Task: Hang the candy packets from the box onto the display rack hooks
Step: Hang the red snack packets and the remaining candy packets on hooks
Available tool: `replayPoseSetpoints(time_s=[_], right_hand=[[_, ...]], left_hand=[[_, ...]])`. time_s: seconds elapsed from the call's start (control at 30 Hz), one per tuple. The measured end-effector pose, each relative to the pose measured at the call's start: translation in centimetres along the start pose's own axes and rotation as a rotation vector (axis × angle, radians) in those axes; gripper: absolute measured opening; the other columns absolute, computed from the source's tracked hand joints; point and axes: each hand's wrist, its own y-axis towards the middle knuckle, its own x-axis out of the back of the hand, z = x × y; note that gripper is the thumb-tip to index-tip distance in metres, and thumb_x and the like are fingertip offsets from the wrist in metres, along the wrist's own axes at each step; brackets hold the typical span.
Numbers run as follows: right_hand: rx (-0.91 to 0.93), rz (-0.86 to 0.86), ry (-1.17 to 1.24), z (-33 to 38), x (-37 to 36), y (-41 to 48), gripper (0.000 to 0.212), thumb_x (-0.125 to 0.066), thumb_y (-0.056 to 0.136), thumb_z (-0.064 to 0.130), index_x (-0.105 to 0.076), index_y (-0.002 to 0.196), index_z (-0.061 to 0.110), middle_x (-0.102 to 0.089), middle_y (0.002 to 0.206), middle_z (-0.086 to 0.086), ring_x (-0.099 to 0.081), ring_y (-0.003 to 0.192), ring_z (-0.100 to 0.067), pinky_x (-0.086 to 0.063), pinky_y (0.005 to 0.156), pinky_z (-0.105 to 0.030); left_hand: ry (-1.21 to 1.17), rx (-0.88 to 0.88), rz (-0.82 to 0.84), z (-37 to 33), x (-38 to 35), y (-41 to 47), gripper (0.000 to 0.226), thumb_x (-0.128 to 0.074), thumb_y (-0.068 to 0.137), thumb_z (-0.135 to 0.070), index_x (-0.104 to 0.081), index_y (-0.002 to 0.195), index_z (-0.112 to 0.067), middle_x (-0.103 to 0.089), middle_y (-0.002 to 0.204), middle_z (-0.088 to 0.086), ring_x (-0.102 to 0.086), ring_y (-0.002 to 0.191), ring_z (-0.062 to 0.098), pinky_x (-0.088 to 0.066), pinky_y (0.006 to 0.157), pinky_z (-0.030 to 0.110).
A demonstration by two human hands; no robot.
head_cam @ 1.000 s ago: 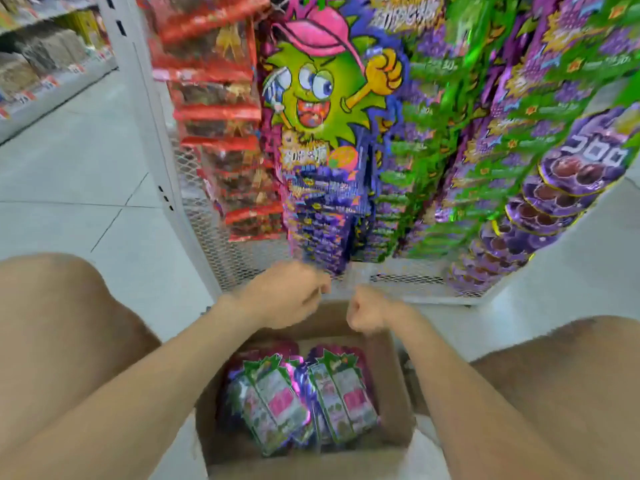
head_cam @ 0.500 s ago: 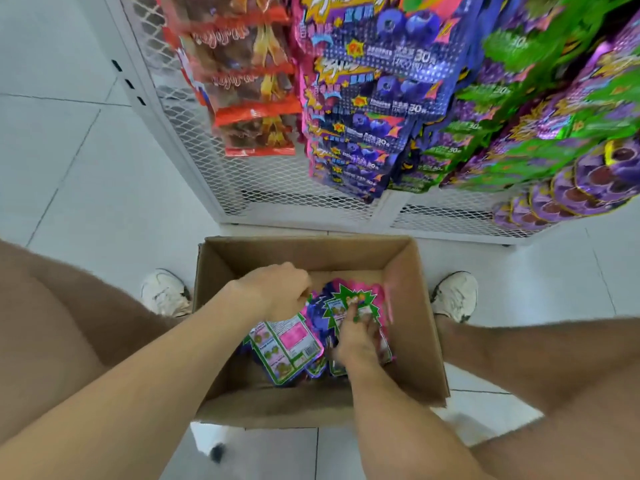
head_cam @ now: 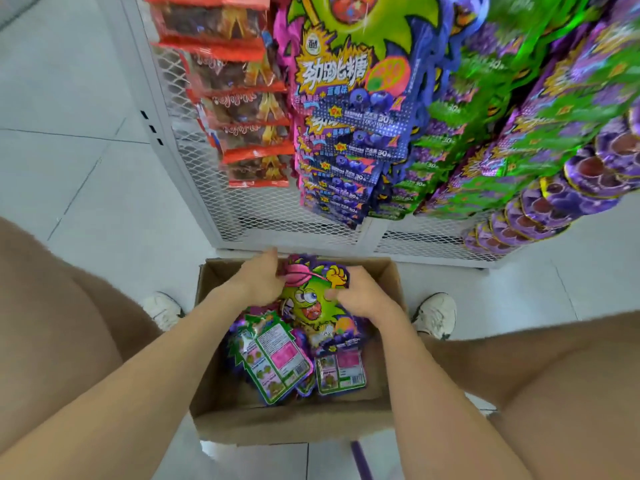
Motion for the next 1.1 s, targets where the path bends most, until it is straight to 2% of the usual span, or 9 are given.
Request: replayPoseSetpoints(time_s=[0.13,0.27,0.37,0.47,0.63,0.77,0.87,1.0,1.1], right_hand=[[-0.024,0.075,0.348,3.8,2.8,-3.4,0.024,-0.077,0.089,-0.002,-0.075,0.110,0.009,-0.080,0.102,-0.010,-0.077,0.096,-0.027,-0.063,0.088,-0.046],[0.074,-0.045,0.202,6.7,5.5,-5.7,0.013,-0.084,0.085,0.006,-0.078,0.095,0.012,-0.080,0.085,-0.002,-0.076,0.079,-0.013,-0.061,0.077,-0.032],[0.278,-0.163,0.049,9.9,7.5,-7.2,0.020,-0.083,0.089,0.027,-0.079,0.106,0.019,-0.079,0.094,0.011,-0.072,0.088,0.002,-0.056,0.080,-0.021],[0.430,-0.265,-0.114,13.5,9.2,-9.0,0.046,-0.070,0.087,0.063,-0.074,0.119,0.030,-0.077,0.114,0.013,-0.070,0.112,-0.008,-0.056,0.097,-0.040],[0.641,-0.491,-0.128,20.6,13.0,-13.5,0.033,-0.073,0.094,0.034,-0.071,0.126,0.028,-0.073,0.120,0.018,-0.065,0.112,-0.002,-0.053,0.100,-0.032],[0.737,-0.829,-0.114,27.2,16.0,-17.2,0.007,-0.076,0.090,0.035,-0.080,0.092,0.029,-0.072,0.071,0.017,-0.059,0.063,0.002,-0.048,0.067,-0.019],[0.784,-1.022,-0.191,31.6,18.3,-18.7,0.025,-0.072,0.092,0.051,-0.082,0.091,0.028,-0.068,0.064,0.015,-0.062,0.064,-0.004,-0.043,0.062,-0.025],[0.795,-1.112,-0.327,35.8,21.1,-17.5,0.030,-0.066,0.089,0.052,-0.078,0.095,0.025,-0.073,0.080,0.003,-0.068,0.085,-0.034,-0.054,0.081,-0.042],[0.724,-1.082,-0.308,38.2,22.4,-16.4,0.028,-0.065,0.085,0.049,-0.075,0.089,0.024,-0.071,0.081,0.003,-0.064,0.085,-0.034,-0.054,0.089,-0.048]], left_hand=[[-0.483,0.012,-0.144,-1.3,3.4,-2.3,0.002,-0.066,0.102,-0.010,-0.067,0.101,-0.012,-0.066,0.093,0.003,-0.059,0.090,0.022,-0.044,0.071,0.022],[-0.519,-0.117,-0.114,-3.3,7.1,-5.2,0.014,-0.072,0.100,-0.021,-0.072,0.096,-0.007,-0.058,0.080,0.003,-0.054,0.078,0.015,-0.041,0.073,0.030],[-0.525,-0.229,-0.083,-6.2,9.6,-7.5,0.009,-0.066,0.104,-0.017,-0.073,0.109,-0.015,-0.061,0.091,-0.005,-0.055,0.084,0.009,-0.045,0.076,0.020],[-0.524,-0.329,-0.137,-9.0,12.7,-9.4,0.020,-0.060,0.107,-0.018,-0.067,0.121,-0.031,-0.063,0.120,-0.019,-0.058,0.108,0.000,-0.044,0.096,0.020],[-0.513,-0.489,-0.399,-14.5,19.1,-11.6,0.020,-0.064,0.097,-0.032,-0.070,0.115,-0.036,-0.065,0.129,-0.009,-0.059,0.122,0.007,-0.043,0.112,0.034],[-0.345,-0.719,-0.681,-21.0,24.2,-13.4,0.044,-0.060,0.094,-0.015,-0.061,0.137,-0.027,-0.061,0.135,-0.015,-0.054,0.126,-0.003,-0.039,0.110,0.019],[-0.438,-0.752,-0.683,-25.6,27.5,-14.0,0.050,-0.052,0.098,-0.002,-0.049,0.143,-0.024,-0.054,0.134,-0.022,-0.050,0.120,-0.013,-0.033,0.103,0.009],[-0.764,-0.595,-0.661,-29.1,30.8,-12.7,0.052,-0.057,0.091,-0.021,-0.058,0.143,-0.016,-0.064,0.141,0.001,-0.060,0.126,0.017,-0.046,0.106,0.033],[-0.963,-0.505,-0.538,-28.9,32.7,-10.8,0.039,-0.065,0.067,-0.041,-0.077,0.099,-0.021,-0.076,0.110,0.004,-0.070,0.107,0.030,-0.053,0.102,0.049]])
